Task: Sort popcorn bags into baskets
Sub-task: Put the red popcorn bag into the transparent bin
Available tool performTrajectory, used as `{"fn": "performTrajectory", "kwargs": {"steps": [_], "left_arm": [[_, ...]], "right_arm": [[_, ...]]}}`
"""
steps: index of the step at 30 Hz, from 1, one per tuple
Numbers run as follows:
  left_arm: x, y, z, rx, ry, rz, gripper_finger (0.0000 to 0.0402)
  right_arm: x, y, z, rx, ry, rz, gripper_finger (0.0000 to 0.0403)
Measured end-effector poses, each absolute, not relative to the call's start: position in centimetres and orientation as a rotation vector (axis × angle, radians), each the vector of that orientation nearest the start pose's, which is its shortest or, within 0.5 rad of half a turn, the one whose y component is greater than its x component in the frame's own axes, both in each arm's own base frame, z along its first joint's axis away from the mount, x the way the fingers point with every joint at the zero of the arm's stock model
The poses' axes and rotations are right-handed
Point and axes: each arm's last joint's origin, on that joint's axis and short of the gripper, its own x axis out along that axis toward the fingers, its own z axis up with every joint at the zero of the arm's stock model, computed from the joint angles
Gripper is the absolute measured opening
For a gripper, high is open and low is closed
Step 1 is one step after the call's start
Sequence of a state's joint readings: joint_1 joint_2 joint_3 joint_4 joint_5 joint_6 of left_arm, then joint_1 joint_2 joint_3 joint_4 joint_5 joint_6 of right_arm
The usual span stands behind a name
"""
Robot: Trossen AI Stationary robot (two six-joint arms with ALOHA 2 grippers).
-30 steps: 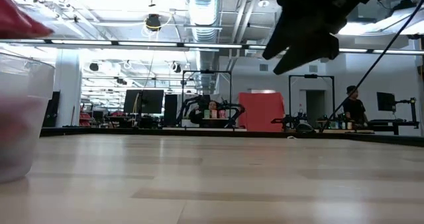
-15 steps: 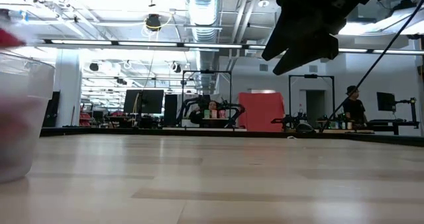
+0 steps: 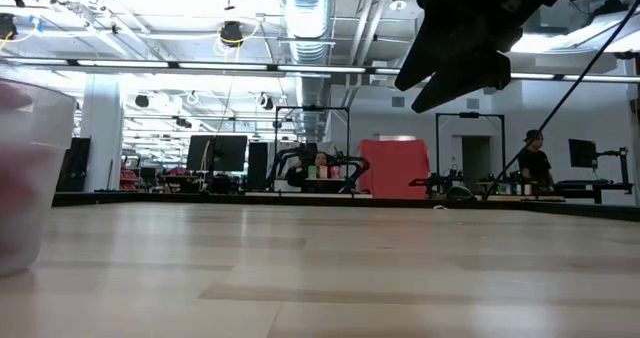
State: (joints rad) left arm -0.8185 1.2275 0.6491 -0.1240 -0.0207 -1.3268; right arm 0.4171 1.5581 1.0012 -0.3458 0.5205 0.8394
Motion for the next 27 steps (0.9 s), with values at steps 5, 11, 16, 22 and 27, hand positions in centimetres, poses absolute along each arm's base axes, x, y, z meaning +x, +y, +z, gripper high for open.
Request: {"fn": "performTrajectory", "kwargs": {"steps": [5, 11, 16, 22, 27], "left_arm": [[16.8, -17.5, 20.6, -0.895, 1.016, -0.21, 0.0063], [17.3, -16.4, 20.2, -0.9, 1.094, -0.174, 0.0144], [17.7, -15.9, 20.3, -0.91, 1.146, -0.236, 0.0172], [17.8, -16.2, 20.6, -0.903, 1.056, -0.19, 0.0117], [17.3, -17.3, 21.0, -0.83, 0.969, -0.247, 0.0013]], "right_arm": [[29.3, 11.4, 21.6, 0.386, 0.694, -0.415, 0.027], [29.3, 11.4, 21.6, 0.386, 0.694, -0.415, 0.027], [29.3, 11.4, 21.6, 0.386, 0.694, -0.415, 0.027], [29.3, 11.4, 21.6, 0.389, 0.693, -0.415, 0.027], [29.3, 11.4, 21.6, 0.393, 0.692, -0.417, 0.027]]}}
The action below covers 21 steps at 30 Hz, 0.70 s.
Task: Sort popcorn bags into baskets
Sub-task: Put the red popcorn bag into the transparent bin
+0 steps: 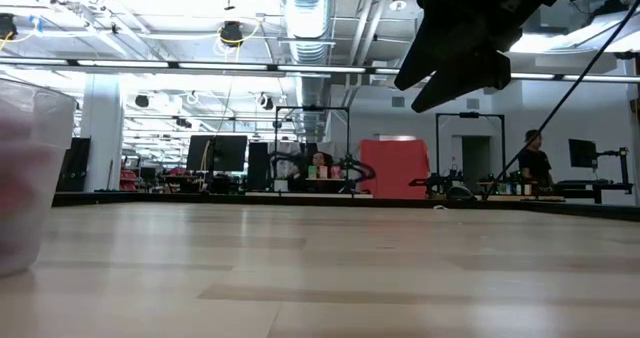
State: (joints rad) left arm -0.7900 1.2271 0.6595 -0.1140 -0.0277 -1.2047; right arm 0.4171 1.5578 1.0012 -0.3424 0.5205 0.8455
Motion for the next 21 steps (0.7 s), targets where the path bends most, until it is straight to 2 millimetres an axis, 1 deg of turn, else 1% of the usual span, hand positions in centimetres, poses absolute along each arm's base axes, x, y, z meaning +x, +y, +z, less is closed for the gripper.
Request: {"fn": "performTrajectory", "kwargs": {"steps": [5, 8, 13, 15, 21], "left_arm": [[16.6, -17.6, 19.3, -0.789, 0.985, -0.235, 0.0004], [16.2, -17.2, 18.1, -0.81, 0.975, -0.222, 0.0002], [15.6, -16.5, 16.5, -0.836, 1.009, -0.171, 0.0], [15.5, -16.4, 16.2, -0.84, 1.017, -0.164, 0.0], [15.6, -16.4, 16.3, -0.827, 1.008, -0.186, 0.0]], "right_arm": [[29.3, 11.4, 21.6, 0.394, 0.692, -0.417, 0.027], [29.3, 11.4, 21.6, 0.395, 0.691, -0.418, 0.027], [29.3, 11.4, 21.6, 0.395, 0.691, -0.419, 0.027], [29.3, 11.4, 21.6, 0.395, 0.691, -0.419, 0.027], [29.4, 11.2, 21.6, 0.397, 0.69, -0.426, 0.027]]}}
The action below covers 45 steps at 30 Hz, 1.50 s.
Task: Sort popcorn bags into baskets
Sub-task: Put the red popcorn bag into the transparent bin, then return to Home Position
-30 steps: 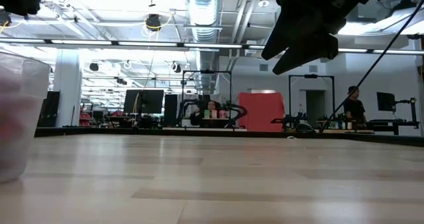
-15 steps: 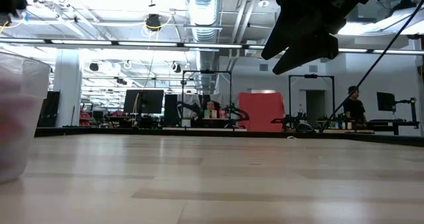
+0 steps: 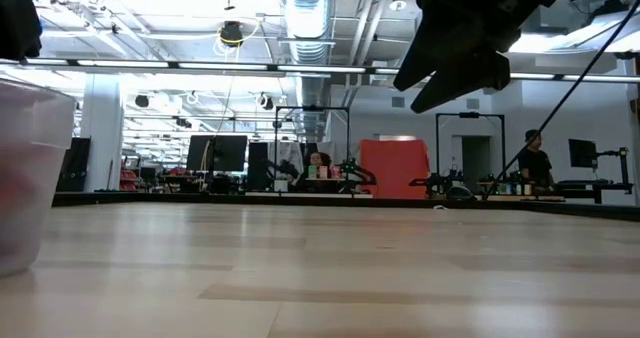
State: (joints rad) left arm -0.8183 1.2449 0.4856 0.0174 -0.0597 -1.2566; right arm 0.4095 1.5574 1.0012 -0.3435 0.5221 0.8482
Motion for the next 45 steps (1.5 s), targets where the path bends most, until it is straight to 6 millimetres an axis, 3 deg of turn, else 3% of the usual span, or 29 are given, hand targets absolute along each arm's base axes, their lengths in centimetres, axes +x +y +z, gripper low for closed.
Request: {"fn": "performTrajectory", "kwargs": {"steps": [14, 18, 25, 29, 32, 36, 40, 45], "left_arm": [[15.8, -16.7, 17.9, -0.951, 0.96, -0.3, 0.0], [15.6, -15.6, 20.4, -1.027, 0.867, -0.348, 0.0], [13.5, -11.9, 26.7, -1.109, 0.518, -0.552, 0.0], [10.4, -8.9, 29.6, -0.909, 0.274, -0.73, 0.0], [8.2, -6.7, 30.6, -0.807, 0.105, -0.72, 0.0], [5.2, -4.2, 31.3, -0.505, -0.217, -0.73, 0.0], [3.7, -3.0, 29.3, -0.451, -0.307, -0.733, 0.0], [4.4, -3.7, 28.1, -0.4, -0.301, -0.758, 0.0]], "right_arm": [[30.1, 10.1, 21.8, 0.419, 0.659, -0.439, 0.027], [30.6, 9.7, 23.2, 0.437, 0.596, -0.335, 0.027], [29.8, 7.4, 28.8, 0.468, 0.346, -0.242, 0.027], [27.6, 5.6, 31.4, 0.44, 0.304, -0.249, 0.027], [25.9, 4.1, 33.3, 0.421, 0.219, -0.324, 0.027], [23.6, 2.6, 34.8, 0.224, 0.15, -0.404, 0.027], [21.2, 0.6, 33.5, 0.249, 0.076, -0.33, 0.027], [17.6, -1.7, 28.4, 0.344, -0.121, -0.24, 0.027]]}}
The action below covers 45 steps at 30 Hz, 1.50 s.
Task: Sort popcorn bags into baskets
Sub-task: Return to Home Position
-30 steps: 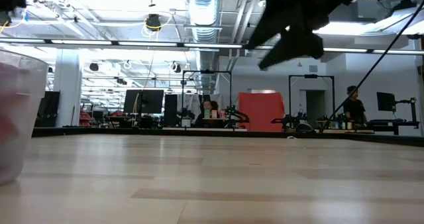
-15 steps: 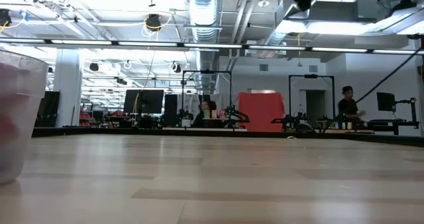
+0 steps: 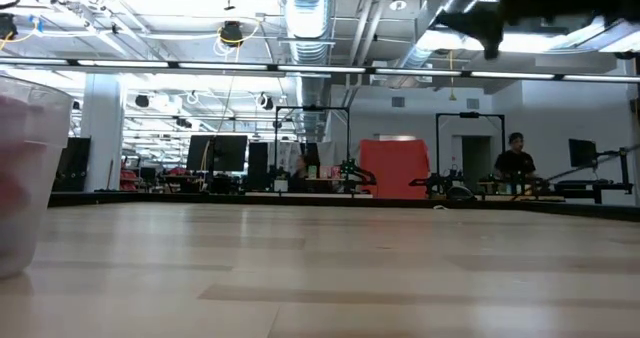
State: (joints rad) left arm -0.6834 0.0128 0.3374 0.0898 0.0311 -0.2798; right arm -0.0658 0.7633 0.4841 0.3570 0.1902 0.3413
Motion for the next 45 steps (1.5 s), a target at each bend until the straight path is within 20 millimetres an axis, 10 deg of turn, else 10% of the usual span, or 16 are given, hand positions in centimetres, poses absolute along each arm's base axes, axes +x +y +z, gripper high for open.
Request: {"fn": "performTrajectory", "kwargs": {"steps": [13, 24, 33, 45], "left_arm": [[6.6, -5.2, 21.6, -0.423, -0.418, -0.739, 0.0], [7.5, -4.0, 21.3, -0.373, -0.406, -0.646, 0.0], [9.0, -2.5, 19.3, -0.325, -0.212, -0.461, 0.0004], [9.6, -1.1, 17.5, -0.331, -0.046, -0.302, 0.0035]], "right_arm": [[11.5, -2.4, 18.3, 0.51, -0.277, -0.449, 0.027], [7.3, -2.8, 23.4, 0.419, -0.384, -0.485, 0.027], [8.8, -2.8, 17.5, 0.426, -0.042, -0.495, 0.027], [10.4, -2.5, 15.8, 0.364, 0.071, -0.475, 0.027]]}}
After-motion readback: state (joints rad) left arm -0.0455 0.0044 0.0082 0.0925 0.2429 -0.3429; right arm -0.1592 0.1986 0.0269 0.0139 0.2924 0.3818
